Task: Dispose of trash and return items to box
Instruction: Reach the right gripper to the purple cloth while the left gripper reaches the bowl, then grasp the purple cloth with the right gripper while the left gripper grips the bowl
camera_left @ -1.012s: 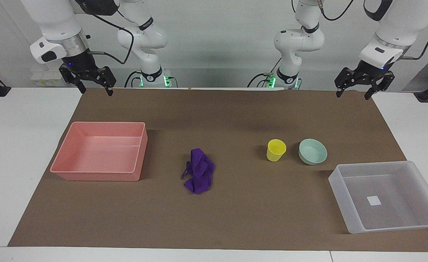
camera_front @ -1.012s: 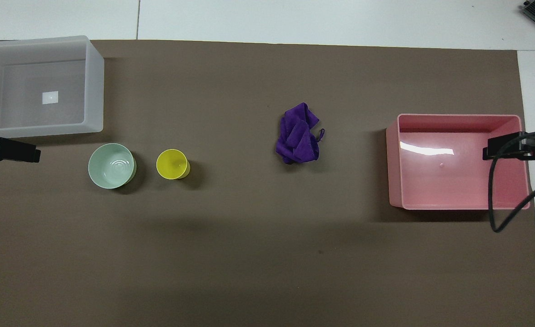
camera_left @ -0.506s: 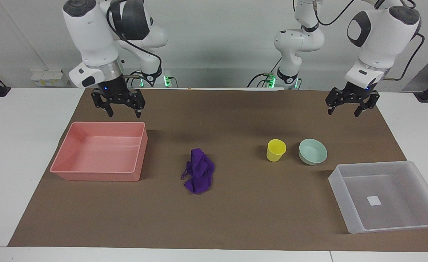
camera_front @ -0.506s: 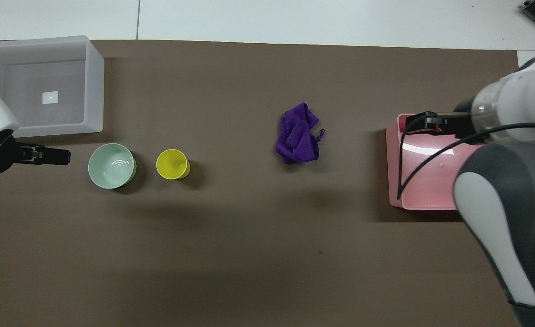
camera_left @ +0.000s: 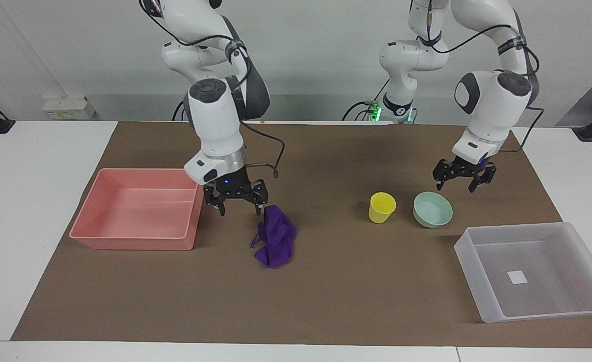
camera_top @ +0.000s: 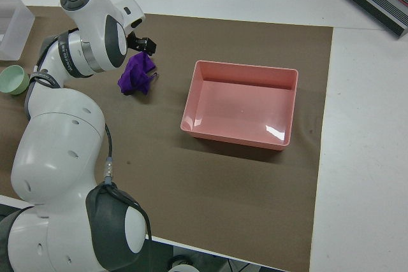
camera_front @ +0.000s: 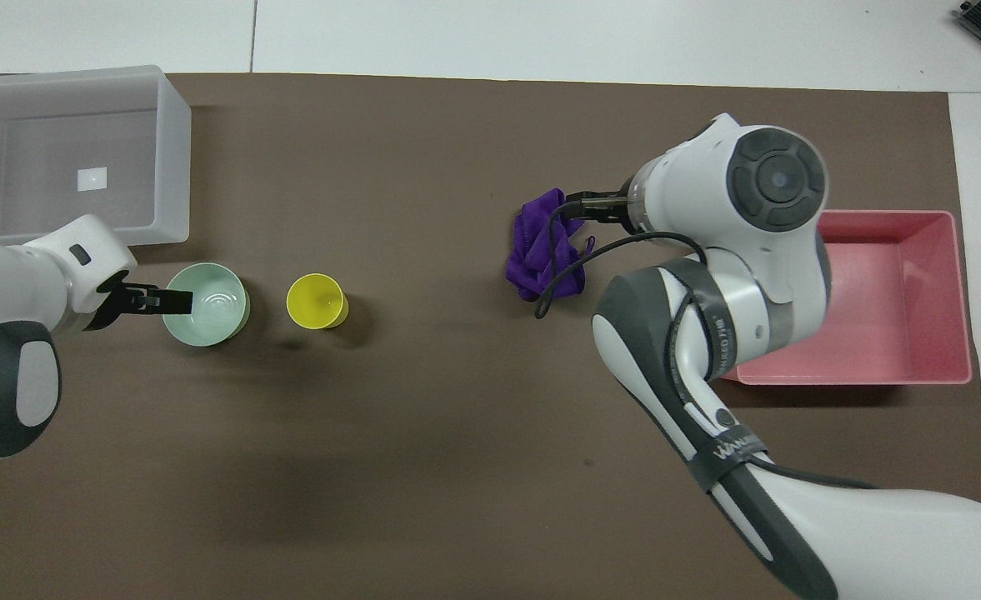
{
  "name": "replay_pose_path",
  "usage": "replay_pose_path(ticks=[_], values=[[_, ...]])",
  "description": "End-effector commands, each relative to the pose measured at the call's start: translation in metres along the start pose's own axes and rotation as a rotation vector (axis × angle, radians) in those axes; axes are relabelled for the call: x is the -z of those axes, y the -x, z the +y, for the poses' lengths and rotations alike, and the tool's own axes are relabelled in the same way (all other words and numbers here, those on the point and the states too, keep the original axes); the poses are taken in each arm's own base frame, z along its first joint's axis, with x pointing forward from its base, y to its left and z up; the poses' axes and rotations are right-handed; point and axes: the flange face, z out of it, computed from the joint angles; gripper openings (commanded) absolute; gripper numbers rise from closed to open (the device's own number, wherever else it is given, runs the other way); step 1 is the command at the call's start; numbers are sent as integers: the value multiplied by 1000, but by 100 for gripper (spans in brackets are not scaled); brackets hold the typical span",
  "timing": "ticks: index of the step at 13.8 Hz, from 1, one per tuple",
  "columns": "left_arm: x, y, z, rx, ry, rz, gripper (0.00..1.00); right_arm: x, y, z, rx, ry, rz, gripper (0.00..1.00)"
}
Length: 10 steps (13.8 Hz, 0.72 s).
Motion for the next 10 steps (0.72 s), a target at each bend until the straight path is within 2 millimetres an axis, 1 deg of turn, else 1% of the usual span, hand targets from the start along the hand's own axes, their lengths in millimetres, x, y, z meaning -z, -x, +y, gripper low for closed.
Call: replay_pose_path(ticks=[1,2,3,4,5,6,7,8,10], values=[[-26,-1,3,8,-1,36,100,-45,11,-45,36,-44,39,100],[-37,-1,3,8,-1,36,100,-69,13,-49,55,-43,55,100],[-50,-3,3,7,-1,39,100,-83,15,-48,79,-37,70,100],[-64,-4,3,7,-2,42,100,-95,17,-43,110,-17,68,100],[-71,-4,3,6,-2,44,100,-97,17,-41,122,-16,75,100],[-72,-3,-2,12,-4,41,78,-102,18,-45,130,-22,86,100],[-71,-3,-4,15,-4,41,33,-112,21,-47,143,-21,91,100],[-71,-3,-4,13,-4,39,0,-119,22,-46,153,-21,101,100],[-70,-3,-4,9,-3,33,0,-128,29,-44,158,-17,93,100]])
